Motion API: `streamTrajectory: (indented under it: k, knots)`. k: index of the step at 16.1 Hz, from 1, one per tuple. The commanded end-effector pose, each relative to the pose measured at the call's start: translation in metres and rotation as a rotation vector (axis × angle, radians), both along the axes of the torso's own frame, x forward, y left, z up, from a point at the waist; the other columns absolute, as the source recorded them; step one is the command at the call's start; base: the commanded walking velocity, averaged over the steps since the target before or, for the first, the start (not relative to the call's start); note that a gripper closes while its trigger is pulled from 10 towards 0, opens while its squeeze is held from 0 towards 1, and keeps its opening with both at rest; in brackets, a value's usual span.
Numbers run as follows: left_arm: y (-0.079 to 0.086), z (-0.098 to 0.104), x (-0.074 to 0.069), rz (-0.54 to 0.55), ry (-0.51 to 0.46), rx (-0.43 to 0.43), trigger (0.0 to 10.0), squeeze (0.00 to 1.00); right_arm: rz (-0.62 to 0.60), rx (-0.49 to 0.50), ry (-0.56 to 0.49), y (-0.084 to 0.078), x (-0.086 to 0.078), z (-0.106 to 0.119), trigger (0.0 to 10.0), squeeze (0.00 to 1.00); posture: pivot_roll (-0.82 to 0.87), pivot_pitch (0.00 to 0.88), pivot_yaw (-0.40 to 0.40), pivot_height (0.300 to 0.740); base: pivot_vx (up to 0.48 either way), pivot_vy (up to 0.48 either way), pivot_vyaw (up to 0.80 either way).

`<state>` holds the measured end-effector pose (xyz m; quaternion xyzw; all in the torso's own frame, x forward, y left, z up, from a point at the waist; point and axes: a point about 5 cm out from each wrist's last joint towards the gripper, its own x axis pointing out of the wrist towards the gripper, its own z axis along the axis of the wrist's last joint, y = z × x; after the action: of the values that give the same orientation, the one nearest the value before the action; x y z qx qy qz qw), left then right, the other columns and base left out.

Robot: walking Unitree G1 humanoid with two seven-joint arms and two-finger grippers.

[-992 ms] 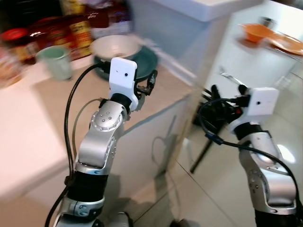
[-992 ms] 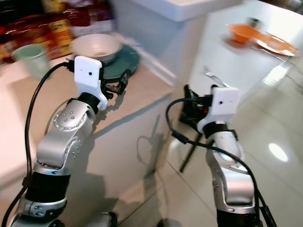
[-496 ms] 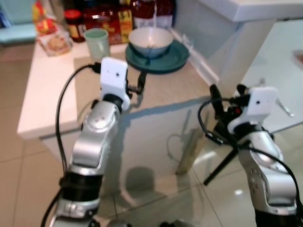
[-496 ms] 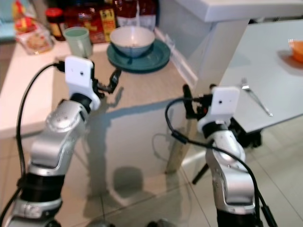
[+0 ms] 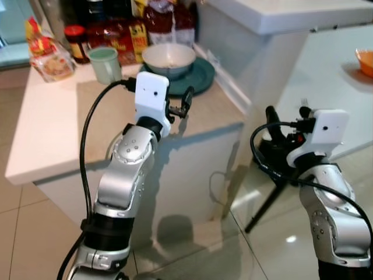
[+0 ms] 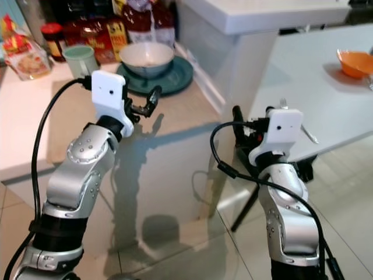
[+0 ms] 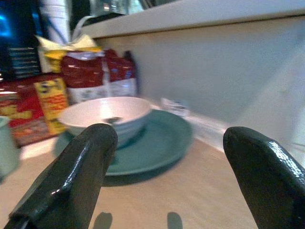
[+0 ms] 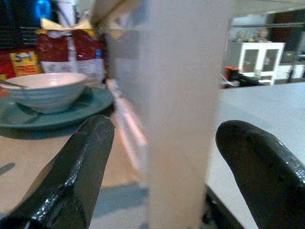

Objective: Setting the table

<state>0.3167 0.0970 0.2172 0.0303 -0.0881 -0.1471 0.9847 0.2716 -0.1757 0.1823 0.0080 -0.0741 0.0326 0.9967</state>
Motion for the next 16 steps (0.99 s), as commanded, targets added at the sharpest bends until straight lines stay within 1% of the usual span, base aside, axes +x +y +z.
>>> streamTrajectory:
  k: [1,5,6,7,8,9,10,11,12,13,14,15,16]
  knots:
    - [0.009,0.002,0.001,0.031,-0.007,0.006,10.0,0.00,0.039,0.001,0.012,0.006,0.000,0.000,10.0,0.00,0.03,0.032,-0.036,0.740,0.412,0.000,0.00]
    - [0.011,0.003,0.002,0.039,-0.008,0.004,10.0,0.00,0.089,-0.056,0.023,0.012,-0.002,-0.003,10.0,0.00,0.03,0.036,-0.038,0.740,0.389,0.000,0.00]
    - [0.009,0.002,0.002,0.024,0.005,-0.016,10.0,0.00,0.088,-0.035,0.040,0.012,-0.003,-0.006,10.0,0.00,0.03,0.040,-0.041,0.740,0.000,0.000,0.00]
    - [0.006,-0.001,0.001,-0.008,0.031,0.035,10.0,0.00,0.097,-0.035,0.045,0.013,-0.003,-0.008,10.0,0.00,0.03,0.042,-0.042,0.740,0.000,0.000,0.00]
    - [0.005,-0.002,0.001,-0.001,0.022,0.084,10.0,0.00,0.110,-0.039,0.047,0.014,-0.004,-0.008,10.0,0.00,0.03,0.043,-0.042,0.740,0.000,0.000,0.00]
    - [0.007,-0.001,0.002,0.023,0.015,0.070,10.0,0.00,0.121,-0.044,0.048,0.015,-0.004,-0.008,10.0,0.00,0.03,0.044,-0.042,0.740,0.000,0.000,0.00]
    - [0.010,-0.003,0.004,0.040,0.034,0.034,10.0,0.00,0.125,-0.044,0.049,0.016,-0.005,-0.008,10.0,0.00,0.03,0.044,-0.042,0.740,0.000,0.000,0.00]
    - [0.009,-0.002,0.007,0.013,0.045,0.013,10.0,0.11,0.129,-0.043,0.047,0.016,-0.005,-0.008,10.0,0.00,0.03,0.046,-0.042,0.740,0.000,0.000,0.00]
    - [0.008,0.000,0.008,-0.010,0.051,-0.009,10.0,0.93,0.131,-0.043,0.045,0.016,-0.005,-0.008,10.0,0.00,0.03,0.046,-0.042,0.740,0.000,0.000,0.00]
    - [0.008,0.005,0.012,-0.016,0.038,-0.013,10.0,1.00,0.132,-0.042,0.043,0.016,-0.005,-0.007,10.0,0.00,0.03,0.047,-0.040,0.740,0.000,0.000,0.00]
    - [0.007,0.007,0.016,-0.026,0.040,0.000,10.0,1.00,0.132,-0.042,0.041,0.016,-0.005,-0.007,10.0,0.00,0.03,0.049,-0.038,0.740,0.000,0.000,0.00]
    - [0.006,0.007,0.020,-0.047,0.070,-0.009,10.0,1.00,0.133,-0.041,0.041,0.016,-0.005,-0.007,10.0,0.00,0.03,0.049,-0.038,0.740,0.000,0.000,0.00]
    - [0.005,0.009,0.026,-0.068,0.079,0.015,10.0,1.00,0.138,-0.042,0.041,0.017,-0.005,-0.006,10.0,0.00,0.03,0.050,-0.038,0.740,0.000,0.000,0.00]
